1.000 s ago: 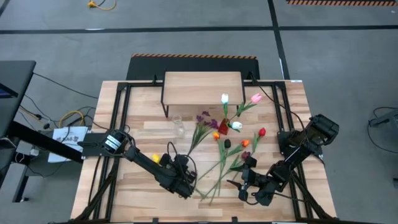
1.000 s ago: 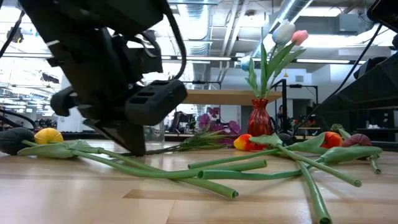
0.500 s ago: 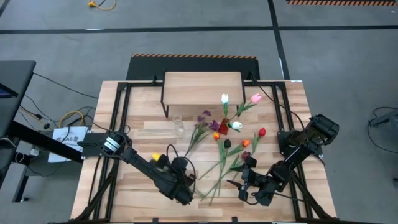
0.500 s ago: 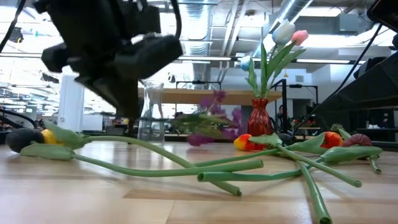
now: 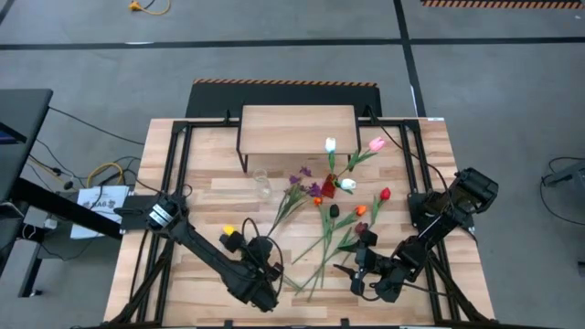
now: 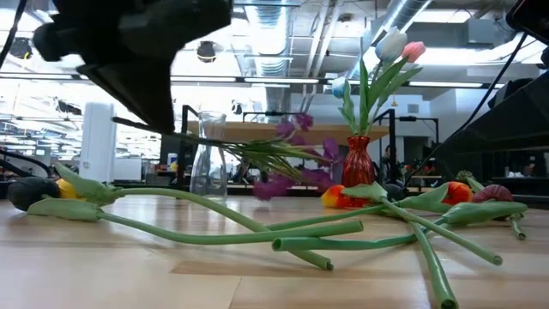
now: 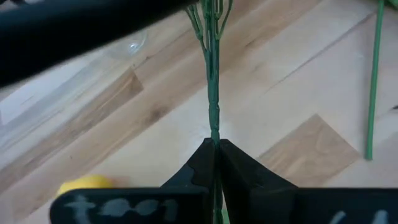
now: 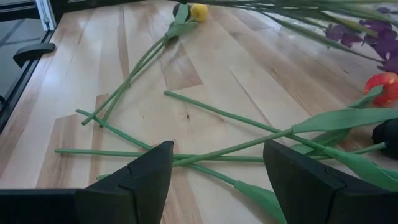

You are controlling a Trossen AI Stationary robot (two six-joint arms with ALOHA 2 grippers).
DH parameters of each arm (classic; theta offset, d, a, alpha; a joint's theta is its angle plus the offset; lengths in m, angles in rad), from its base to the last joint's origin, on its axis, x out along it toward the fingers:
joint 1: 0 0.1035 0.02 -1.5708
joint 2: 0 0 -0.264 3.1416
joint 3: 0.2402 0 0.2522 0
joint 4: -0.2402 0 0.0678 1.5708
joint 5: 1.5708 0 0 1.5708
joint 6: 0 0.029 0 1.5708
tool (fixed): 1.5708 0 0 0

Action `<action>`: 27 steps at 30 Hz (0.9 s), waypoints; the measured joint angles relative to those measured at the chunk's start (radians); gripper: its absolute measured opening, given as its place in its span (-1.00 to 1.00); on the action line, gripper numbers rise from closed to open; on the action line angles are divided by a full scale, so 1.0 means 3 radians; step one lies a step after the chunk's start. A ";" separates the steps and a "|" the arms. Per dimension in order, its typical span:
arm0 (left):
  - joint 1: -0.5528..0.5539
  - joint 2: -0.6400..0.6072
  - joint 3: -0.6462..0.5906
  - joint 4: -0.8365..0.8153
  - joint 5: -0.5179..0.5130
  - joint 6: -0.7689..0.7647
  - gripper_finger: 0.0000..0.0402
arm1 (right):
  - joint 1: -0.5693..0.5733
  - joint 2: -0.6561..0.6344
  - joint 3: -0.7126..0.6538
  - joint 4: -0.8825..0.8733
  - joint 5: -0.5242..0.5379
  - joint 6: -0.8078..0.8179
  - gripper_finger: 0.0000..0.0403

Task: Pick and place flowers into a vace then onto a shelf
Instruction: Put the purple flowers into the red flower vase

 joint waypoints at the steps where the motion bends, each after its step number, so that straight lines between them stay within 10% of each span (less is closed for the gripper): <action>1: -0.0028 0.0000 -0.0001 -0.0036 -0.0001 -0.0060 -1.00 | 0.0000 0.0000 0.0000 0.0000 -0.0001 0.0003 0.21; 15: -0.0399 0.0000 0.0050 -0.0385 -0.0091 -0.0786 -1.00 | 0.0000 0.0000 -0.0001 0.0080 -0.0004 0.0004 0.21; 27: -0.0680 -0.0006 0.0695 -0.0620 -0.1019 -0.0752 -1.00 | 0.0000 0.0000 -0.0001 0.0105 -0.0158 0.0006 0.21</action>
